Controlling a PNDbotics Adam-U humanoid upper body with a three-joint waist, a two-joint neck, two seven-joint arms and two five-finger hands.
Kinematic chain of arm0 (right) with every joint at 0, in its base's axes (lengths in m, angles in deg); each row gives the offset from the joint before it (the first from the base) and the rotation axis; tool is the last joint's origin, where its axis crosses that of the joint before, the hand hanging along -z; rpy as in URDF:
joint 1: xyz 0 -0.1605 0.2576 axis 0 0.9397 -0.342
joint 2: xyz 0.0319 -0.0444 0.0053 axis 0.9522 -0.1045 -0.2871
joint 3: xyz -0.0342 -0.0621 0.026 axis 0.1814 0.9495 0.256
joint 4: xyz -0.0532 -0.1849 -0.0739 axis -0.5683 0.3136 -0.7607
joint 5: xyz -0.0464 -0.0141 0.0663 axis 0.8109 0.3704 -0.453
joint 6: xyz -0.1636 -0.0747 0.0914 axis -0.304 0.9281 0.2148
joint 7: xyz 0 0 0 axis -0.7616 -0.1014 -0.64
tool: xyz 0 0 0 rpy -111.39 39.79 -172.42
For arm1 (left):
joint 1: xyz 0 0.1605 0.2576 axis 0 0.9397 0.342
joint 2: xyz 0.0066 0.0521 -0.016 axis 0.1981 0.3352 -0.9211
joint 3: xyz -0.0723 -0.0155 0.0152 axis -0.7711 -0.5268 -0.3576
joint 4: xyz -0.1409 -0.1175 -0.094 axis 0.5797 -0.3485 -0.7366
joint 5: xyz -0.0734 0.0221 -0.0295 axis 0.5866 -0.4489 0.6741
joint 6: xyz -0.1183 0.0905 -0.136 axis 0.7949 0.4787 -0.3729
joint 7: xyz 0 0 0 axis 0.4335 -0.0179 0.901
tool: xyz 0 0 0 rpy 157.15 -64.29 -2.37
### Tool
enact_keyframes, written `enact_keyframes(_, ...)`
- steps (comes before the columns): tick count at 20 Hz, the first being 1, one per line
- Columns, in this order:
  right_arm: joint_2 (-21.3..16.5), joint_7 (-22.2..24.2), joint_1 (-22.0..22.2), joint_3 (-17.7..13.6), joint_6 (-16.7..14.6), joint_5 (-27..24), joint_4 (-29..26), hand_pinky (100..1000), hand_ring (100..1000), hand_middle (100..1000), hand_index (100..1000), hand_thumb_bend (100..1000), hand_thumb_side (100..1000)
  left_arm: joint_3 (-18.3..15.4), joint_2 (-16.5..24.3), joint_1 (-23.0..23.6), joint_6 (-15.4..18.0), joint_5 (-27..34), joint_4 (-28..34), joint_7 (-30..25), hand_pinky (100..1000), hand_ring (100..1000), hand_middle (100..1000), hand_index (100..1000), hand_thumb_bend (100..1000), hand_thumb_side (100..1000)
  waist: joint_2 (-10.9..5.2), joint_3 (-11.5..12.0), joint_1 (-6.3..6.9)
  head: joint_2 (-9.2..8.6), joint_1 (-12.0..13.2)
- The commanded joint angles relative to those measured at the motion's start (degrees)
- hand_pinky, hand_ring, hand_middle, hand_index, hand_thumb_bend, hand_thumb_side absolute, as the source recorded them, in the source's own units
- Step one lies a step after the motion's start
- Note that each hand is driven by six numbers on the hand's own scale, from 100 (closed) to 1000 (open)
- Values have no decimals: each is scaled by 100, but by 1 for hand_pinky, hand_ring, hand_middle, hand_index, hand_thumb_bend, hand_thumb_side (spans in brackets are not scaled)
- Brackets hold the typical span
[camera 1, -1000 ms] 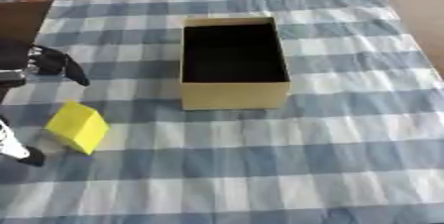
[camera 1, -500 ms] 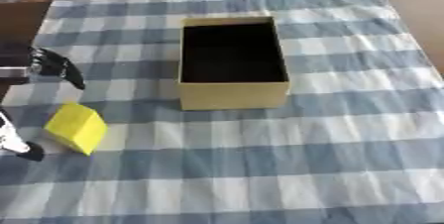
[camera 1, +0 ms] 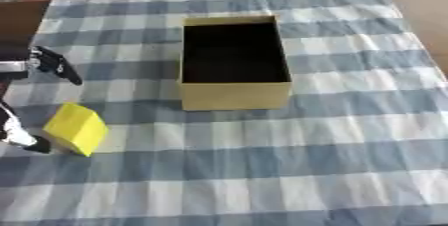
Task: Pick up objects on the table and place them in the box.
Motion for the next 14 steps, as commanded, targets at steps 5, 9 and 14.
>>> enact_keyframes(5,-53,15,-13,-16,23,-29,-86,817,767,738,811,100,628,-24,72,-100,-6,-188,-10,-26,901,887,818,860,770,251,-65,-11,7,-61,5)
enact_keyframes(9,-44,16,-7,-12,18,-38,-86,818,767,737,812,100,630,23,33,-146,-4,-441,-102,31,892,884,815,846,757,230,-59,-24,9,-69,17)
enact_keyframes(14,-36,33,-3,-4,22,-45,-86,818,767,737,812,100,630,102,-42,-148,-13,-711,-292,130,887,883,814,836,714,237,-50,-34,5,-71,34)
